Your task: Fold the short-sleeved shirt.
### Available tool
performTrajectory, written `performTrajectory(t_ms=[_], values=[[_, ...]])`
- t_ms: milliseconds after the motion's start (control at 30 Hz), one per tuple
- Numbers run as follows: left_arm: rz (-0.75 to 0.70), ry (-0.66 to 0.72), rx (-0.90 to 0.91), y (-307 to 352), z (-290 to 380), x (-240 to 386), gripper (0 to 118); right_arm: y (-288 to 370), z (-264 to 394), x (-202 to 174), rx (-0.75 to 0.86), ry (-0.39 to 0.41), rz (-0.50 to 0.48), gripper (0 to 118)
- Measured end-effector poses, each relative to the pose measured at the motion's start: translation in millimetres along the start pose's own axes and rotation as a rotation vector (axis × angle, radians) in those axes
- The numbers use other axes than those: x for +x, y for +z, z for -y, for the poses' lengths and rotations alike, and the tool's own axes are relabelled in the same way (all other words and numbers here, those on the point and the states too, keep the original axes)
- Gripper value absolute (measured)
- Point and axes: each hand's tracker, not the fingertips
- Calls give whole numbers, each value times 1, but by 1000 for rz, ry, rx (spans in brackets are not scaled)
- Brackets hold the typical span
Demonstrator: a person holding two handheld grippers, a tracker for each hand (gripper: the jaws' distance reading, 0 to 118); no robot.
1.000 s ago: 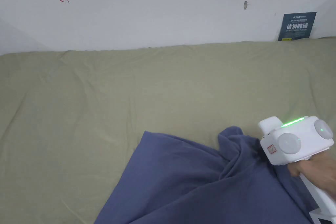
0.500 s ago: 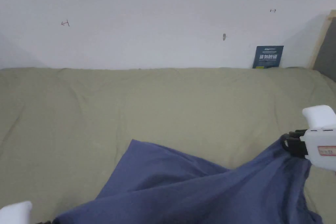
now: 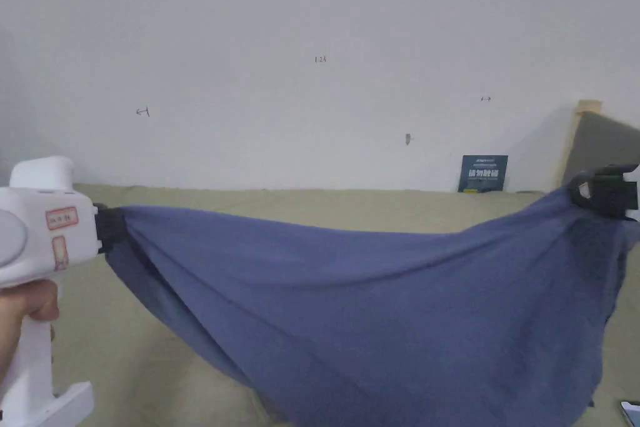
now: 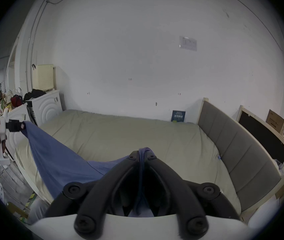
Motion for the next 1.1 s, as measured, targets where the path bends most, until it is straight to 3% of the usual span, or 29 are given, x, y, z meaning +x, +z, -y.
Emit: performTrajectory(t_ms=[200, 600, 1100], values=[[-11, 0, 31, 23, -48, -2, 1, -6, -30, -3, 16, -9, -24, 5], [-47, 23, 33, 30, -62, -24, 1, -58, -31, -3, -65, -15, -4, 7], [-97, -19, -28, -53, -84, -12, 1, -133, -36, -2, -112, -50, 14, 8]])
